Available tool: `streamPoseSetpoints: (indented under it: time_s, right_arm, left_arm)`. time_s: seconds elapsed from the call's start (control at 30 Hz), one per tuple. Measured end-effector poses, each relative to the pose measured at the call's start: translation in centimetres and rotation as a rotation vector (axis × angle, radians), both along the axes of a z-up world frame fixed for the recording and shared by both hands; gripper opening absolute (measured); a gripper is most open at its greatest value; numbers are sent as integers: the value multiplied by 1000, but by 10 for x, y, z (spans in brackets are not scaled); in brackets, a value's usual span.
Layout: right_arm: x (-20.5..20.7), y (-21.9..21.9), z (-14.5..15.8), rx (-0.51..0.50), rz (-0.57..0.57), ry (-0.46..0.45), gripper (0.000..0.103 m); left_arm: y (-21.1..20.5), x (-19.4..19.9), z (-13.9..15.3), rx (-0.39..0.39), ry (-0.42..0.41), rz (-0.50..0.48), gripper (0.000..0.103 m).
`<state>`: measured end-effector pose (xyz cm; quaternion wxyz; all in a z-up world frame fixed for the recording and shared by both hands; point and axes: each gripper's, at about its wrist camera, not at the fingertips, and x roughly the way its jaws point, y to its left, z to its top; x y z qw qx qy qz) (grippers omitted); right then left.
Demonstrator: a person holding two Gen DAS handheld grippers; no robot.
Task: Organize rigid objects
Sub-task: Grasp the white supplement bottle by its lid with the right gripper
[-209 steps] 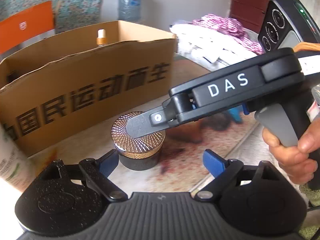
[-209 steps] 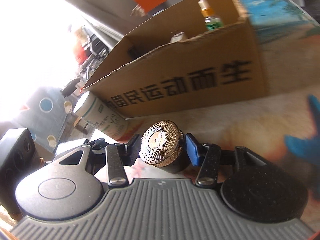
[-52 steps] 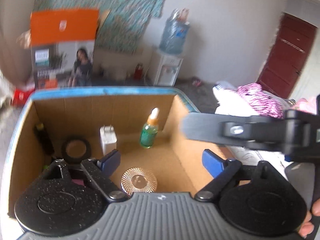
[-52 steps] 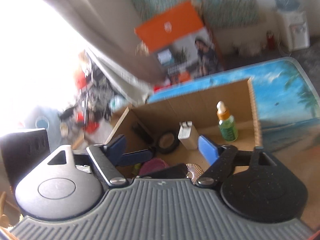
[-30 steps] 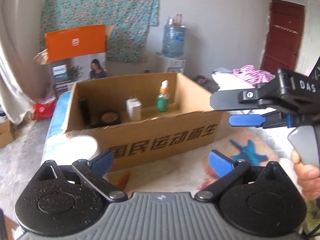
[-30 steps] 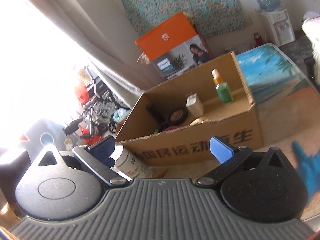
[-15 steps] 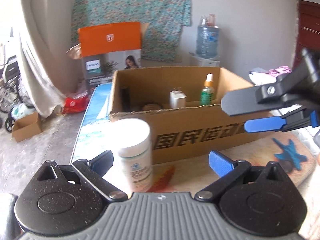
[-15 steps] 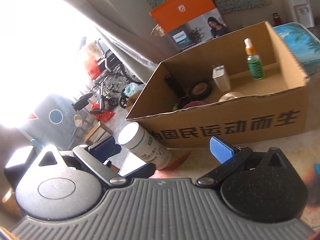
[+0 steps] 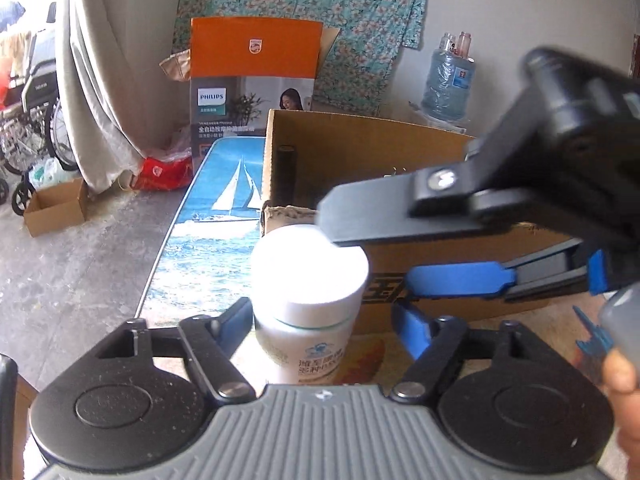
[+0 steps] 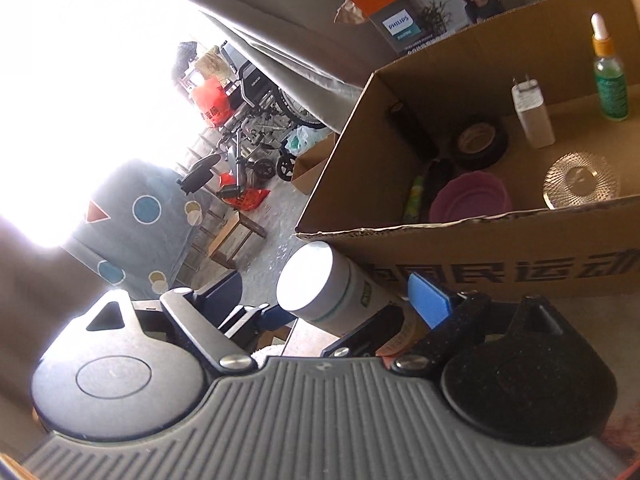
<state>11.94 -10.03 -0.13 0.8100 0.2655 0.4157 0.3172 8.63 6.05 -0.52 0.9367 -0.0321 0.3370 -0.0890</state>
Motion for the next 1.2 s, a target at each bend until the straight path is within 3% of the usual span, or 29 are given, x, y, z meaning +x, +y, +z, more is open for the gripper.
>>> streamPoseSetpoints:
  time_s: [0.2, 0.37, 0.8, 1.2]
  right_arm:
    - [8, 3, -12, 17, -36, 41, 66]
    - [9, 1, -17, 13, -42, 55, 54]
    - [0, -6, -10, 8, -47, 32, 44]
    - [-21, -21, 2, 10, -56, -19, 44]
  left_arm:
    - [-4, -2, -3, 16, 3, 12, 56]
    - [-5, -3, -2, 28, -4, 25, 56]
    - [-18, -14, 2, 13, 5, -14, 54]
    - [-28, -29, 16, 28, -17, -33, 54]
